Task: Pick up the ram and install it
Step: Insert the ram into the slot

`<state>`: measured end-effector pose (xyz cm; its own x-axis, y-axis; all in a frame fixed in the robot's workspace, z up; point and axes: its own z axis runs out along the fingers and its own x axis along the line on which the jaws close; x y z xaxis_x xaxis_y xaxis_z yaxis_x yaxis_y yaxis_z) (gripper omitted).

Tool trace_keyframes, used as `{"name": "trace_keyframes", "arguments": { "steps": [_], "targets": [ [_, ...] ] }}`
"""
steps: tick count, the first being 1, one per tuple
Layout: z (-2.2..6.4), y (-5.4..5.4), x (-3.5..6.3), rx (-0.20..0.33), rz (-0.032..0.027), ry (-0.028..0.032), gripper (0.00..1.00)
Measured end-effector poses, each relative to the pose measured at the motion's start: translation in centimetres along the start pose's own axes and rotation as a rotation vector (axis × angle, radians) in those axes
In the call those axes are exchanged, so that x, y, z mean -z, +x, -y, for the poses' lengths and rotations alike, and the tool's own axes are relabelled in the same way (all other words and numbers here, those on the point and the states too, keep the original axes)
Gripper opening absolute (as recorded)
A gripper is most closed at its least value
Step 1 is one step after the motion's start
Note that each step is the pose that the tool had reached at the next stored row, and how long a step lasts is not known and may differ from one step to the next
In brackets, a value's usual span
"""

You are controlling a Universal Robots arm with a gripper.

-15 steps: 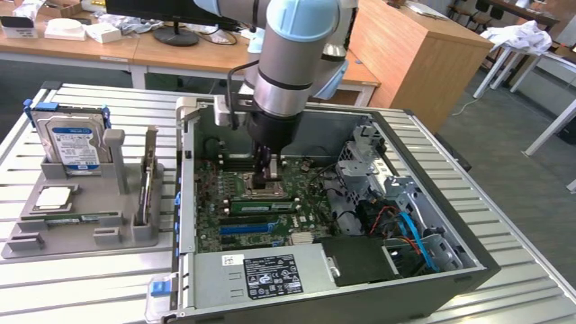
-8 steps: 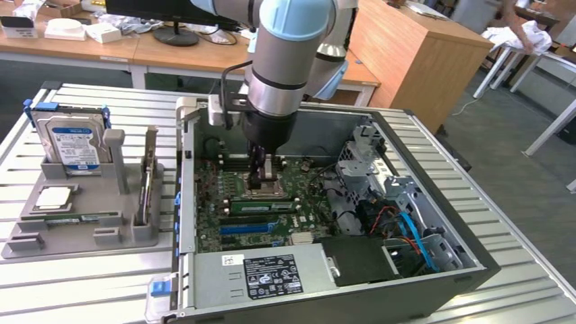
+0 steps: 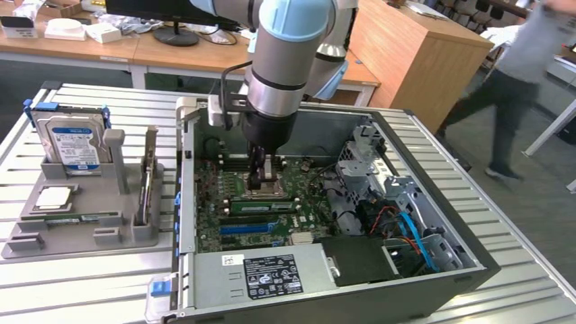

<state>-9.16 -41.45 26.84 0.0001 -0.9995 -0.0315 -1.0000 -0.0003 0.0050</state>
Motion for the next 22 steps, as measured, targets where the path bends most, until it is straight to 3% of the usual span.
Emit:
{"name": "trace_keyframes", "arguments": {
  "steps": [9,22],
  "targets": [
    [0.0,0.0,-0.2,0.0,0.0005,0.0003,0.1],
    [0.01,0.0,-1.3,0.0,0.0,0.0,0.1]
  ]
}}
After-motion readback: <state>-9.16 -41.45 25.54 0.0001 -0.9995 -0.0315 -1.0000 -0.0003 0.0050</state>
